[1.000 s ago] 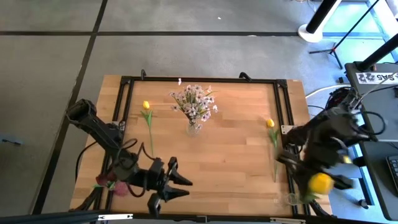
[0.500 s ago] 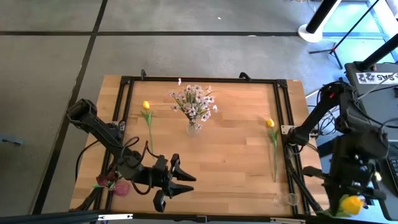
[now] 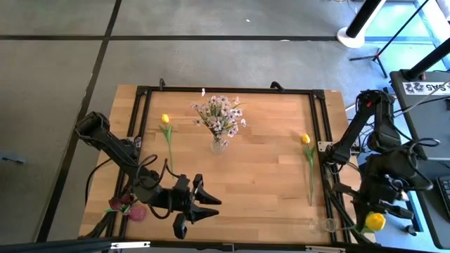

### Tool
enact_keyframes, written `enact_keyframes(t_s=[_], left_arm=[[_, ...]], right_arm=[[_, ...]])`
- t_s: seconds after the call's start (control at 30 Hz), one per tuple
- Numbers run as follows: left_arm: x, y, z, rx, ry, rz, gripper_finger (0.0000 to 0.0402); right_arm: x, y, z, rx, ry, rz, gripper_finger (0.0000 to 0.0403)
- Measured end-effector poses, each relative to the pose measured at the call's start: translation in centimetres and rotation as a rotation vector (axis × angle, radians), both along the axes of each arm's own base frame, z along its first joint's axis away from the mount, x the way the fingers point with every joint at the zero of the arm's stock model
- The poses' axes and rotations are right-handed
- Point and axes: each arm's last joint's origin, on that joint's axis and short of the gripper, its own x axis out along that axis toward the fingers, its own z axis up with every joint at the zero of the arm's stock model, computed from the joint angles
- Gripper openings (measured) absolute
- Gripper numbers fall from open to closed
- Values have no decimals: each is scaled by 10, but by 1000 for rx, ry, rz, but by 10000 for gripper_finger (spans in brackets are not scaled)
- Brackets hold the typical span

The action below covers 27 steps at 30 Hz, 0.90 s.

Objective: Sort flowers into vase by color
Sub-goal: Put the top yellow tulip into the bottom transparent vase

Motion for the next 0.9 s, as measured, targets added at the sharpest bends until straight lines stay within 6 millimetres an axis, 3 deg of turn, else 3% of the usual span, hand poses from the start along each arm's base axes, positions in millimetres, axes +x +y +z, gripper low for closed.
enact_keyframes(t_s=[0.23, 0.53, 0.9], left_arm=[[0, 0, 0, -1, 2, 9, 143], [0, 1, 0, -3, 4, 27, 143], [2, 2, -5, 39, 44, 33, 143]], right_arm=[[-5, -15, -29, 28, -10, -10, 3], [-5, -13, -57, -100, 34, -15, 12], [-8, -23, -73, -297, 222, -53, 116]])
